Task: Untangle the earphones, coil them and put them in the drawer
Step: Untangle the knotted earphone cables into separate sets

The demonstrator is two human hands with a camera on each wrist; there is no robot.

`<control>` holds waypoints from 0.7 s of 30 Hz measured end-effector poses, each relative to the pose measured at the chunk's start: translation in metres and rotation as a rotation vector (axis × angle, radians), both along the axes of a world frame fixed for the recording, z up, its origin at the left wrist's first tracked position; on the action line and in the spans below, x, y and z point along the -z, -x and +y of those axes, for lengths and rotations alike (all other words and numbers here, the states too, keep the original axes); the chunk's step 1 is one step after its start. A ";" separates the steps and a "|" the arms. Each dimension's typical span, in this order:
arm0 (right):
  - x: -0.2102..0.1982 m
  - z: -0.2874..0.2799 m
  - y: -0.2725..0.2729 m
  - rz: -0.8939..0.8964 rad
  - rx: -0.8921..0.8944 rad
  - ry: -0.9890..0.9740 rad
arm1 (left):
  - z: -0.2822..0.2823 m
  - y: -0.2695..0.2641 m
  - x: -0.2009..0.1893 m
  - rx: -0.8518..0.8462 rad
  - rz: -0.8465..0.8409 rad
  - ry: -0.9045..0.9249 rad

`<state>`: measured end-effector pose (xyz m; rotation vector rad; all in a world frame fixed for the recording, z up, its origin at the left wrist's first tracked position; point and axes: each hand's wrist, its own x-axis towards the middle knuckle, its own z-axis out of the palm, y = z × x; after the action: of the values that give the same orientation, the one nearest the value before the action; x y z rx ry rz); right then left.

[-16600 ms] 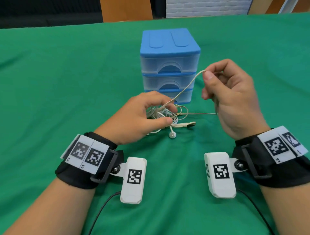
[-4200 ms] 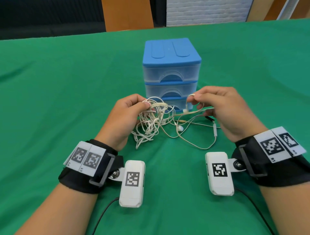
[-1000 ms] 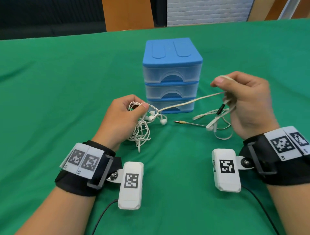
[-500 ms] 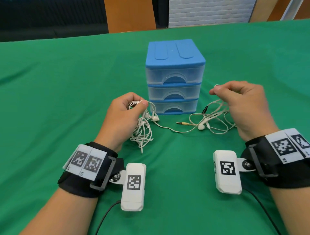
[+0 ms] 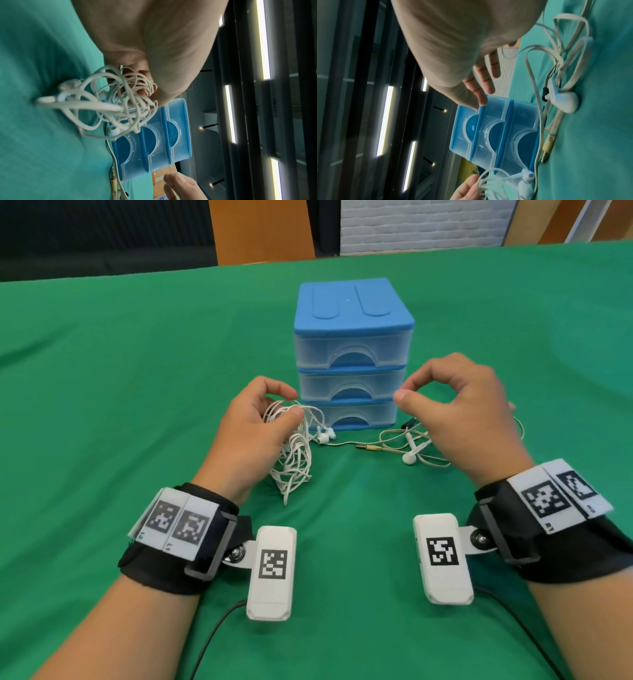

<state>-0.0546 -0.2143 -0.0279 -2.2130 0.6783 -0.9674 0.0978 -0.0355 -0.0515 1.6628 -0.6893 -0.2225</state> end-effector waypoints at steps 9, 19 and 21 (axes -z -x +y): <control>-0.021 0.007 -0.016 0.949 -0.168 0.197 | 0.002 0.000 0.000 0.052 -0.049 -0.034; -0.016 -0.006 -0.017 0.930 -0.244 0.134 | 0.002 0.002 0.000 0.064 -0.073 -0.068; -0.016 -0.005 -0.018 0.956 -0.249 0.154 | 0.002 0.002 -0.001 0.070 -0.079 -0.075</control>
<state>-0.0366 -0.2195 -0.0120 -2.7699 0.6975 0.2332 0.0954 -0.0332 -0.0504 1.7276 -0.8086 -0.2358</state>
